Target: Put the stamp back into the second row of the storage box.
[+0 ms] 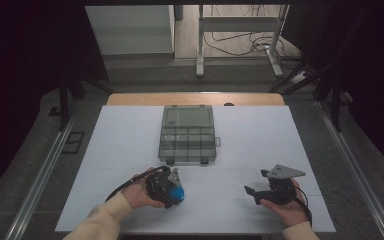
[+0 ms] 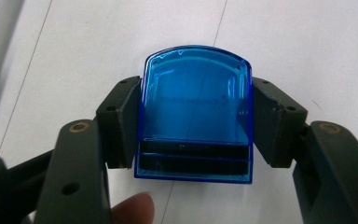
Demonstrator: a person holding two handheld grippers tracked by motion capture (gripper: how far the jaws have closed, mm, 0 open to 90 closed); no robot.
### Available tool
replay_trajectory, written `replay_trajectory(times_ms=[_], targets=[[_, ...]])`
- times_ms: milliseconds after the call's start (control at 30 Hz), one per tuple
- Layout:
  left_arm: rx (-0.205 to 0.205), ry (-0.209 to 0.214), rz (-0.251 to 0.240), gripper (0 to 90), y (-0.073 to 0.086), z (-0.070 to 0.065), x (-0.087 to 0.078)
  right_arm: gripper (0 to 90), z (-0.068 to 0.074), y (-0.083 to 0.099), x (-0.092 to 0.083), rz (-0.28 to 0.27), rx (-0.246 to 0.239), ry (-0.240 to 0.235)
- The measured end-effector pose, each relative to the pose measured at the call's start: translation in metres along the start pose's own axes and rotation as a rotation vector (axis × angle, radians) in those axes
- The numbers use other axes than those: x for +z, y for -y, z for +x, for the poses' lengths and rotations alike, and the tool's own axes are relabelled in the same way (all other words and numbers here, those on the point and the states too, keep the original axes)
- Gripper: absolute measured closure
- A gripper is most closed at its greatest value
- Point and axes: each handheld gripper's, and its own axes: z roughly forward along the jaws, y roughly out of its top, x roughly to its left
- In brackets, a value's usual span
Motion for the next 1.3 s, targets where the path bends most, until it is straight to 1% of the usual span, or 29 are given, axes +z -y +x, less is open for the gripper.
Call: replay_trajectory(times_ms=[167, 333, 367, 400, 433, 467, 533, 567, 733, 767, 800, 1100, 1167, 1300], targets=[[0.009, -0.006, -0.004, 41.0, 0.0, -0.001, -0.001, 14.0, 0.0, 0.0, -0.001, 0.001, -0.002, 0.001], [0.003, -0.004, -0.021, 41.0, 0.001, 0.0, -0.005, 14.0, 0.0, 0.0, -0.001, 0.0, -0.001, 0.002], [-0.001, -0.003, -0.039, 41.0, 0.002, -0.001, -0.01, 14.0, 0.0, 0.0, -0.001, 0.0, -0.001, 0.002], [-0.001, -0.003, -0.039, 41.0, 0.002, -0.001, -0.01, 14.0, 0.0, 0.0, -0.001, 0.0, -0.001, 0.002], [-0.001, -0.001, -0.057, 41.0, 0.002, -0.001, -0.015, 14.0, 0.0, 0.0, -0.001, 0.0, -0.002, 0.003], [-0.001, -0.001, -0.057, 41.0, 0.002, -0.001, -0.015, 14.0, 0.0, 0.0, -0.001, 0.0, -0.002, 0.003], [-0.001, -0.002, -0.073, 41.0, 0.003, -0.002, -0.019, 14.0, 0.0, 0.0, -0.001, 0.0, -0.002, 0.003], [-0.001, -0.001, -0.088, 41.0, 0.004, -0.003, -0.023, 14.0, 0.0, 0.0, -0.001, 0.0, -0.003, 0.003], [-0.001, 0.002, -0.11, 41.0, 0.004, -0.003, -0.03, 14.0, 0.0, 0.0, -0.001, 0.001, -0.002, 0.003], [-0.002, 0.002, -0.123, 41.0, 0.005, -0.003, -0.034, 14.0, 0.0, 0.0, -0.001, 0.001, -0.003, 0.003], [-0.002, 0.002, -0.123, 41.0, 0.005, -0.003, -0.034, 14.0, 0.0, 0.0, -0.001, 0.001, -0.003, 0.003], [-0.007, -0.009, -0.183, 41.1, 0.007, -0.002, -0.056, 14.0, 0.0, 0.0, -0.001, 0.002, -0.001, 0.004], [-0.006, -0.017, -0.187, 41.1, 0.007, -0.002, -0.058, 14.0, 0.0, 0.0, -0.001, 0.003, -0.002, 0.005], [-0.005, -0.019, -0.199, 41.0, 0.006, -0.002, -0.062, 14.0, -0.001, 0.0, -0.001, 0.001, 0.0, 0.005]])
